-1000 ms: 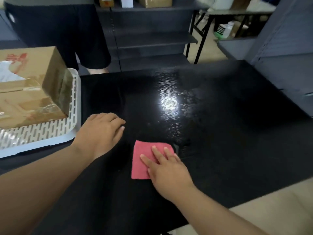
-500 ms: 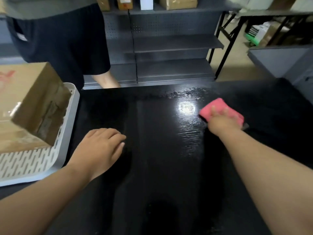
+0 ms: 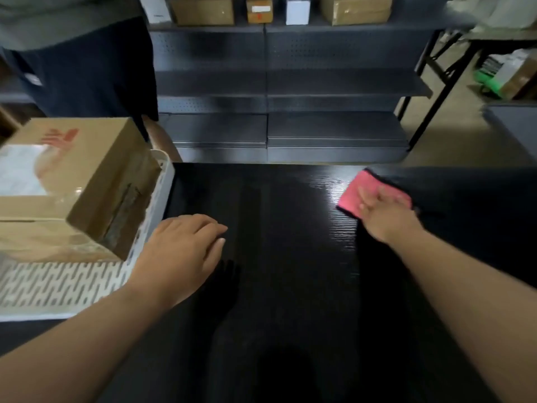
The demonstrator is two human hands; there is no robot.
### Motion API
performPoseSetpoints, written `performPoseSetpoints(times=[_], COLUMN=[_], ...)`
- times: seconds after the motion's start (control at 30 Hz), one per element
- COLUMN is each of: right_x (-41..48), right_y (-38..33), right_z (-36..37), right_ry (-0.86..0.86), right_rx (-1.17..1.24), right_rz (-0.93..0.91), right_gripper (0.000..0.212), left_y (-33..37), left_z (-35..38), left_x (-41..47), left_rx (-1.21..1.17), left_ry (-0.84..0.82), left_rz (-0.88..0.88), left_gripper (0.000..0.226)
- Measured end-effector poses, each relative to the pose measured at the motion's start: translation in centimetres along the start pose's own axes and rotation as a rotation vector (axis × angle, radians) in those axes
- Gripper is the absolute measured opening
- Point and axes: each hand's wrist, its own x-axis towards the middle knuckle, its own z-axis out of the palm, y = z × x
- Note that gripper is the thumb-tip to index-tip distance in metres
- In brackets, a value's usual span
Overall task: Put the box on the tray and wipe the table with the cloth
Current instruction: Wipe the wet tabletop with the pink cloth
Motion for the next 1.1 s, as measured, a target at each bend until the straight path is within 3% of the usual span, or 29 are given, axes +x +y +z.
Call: performPoseSetpoints(times=[0.07, 0.13, 0.37, 0.57, 0.97, 1.1], right_x=[1.1, 0.6, -9.1, -20.6, -35.5, -34.6], right_y=[-1.6, -5.8, -21.2, -24.3, -27.8, -26.9], right_z=[-1.5, -2.2, 1.0, 3.9, 7.0, 5.3], right_ry=[-0.036, -0.081, -0.021, -0.087, -0.276, -0.155], right_rx=[0.104, 0.098, 0.060, 0.032, -0.070, 0.277], right_rz=[0.154, 0.188, -0.342, -0.509, -0.451, -0.283], right_gripper=[0.054, 0.059, 0.071, 0.065, 0.065, 0.051], left_y=[-0.9, -1.7, -4.1, -5.3, -6.9, -7.3], left_z=[-0.4, -0.7, -1.5, -2.2, -1.2, 0.2], left_x=[-0.5, -1.2, -4.0, -7.7, -18.6, -21.1], left_rx=[-0.001, -0.014, -0.012, 0.024, -0.077, -0.100], left_ry=[0.028, 0.056, 0.102, 0.093, -0.010, -0.117], left_rz=[-0.011, -0.030, -0.085, -0.088, 0.091, 0.129], left_gripper=[0.045, 0.042, 0.041, 0.042, 0.043, 0.041])
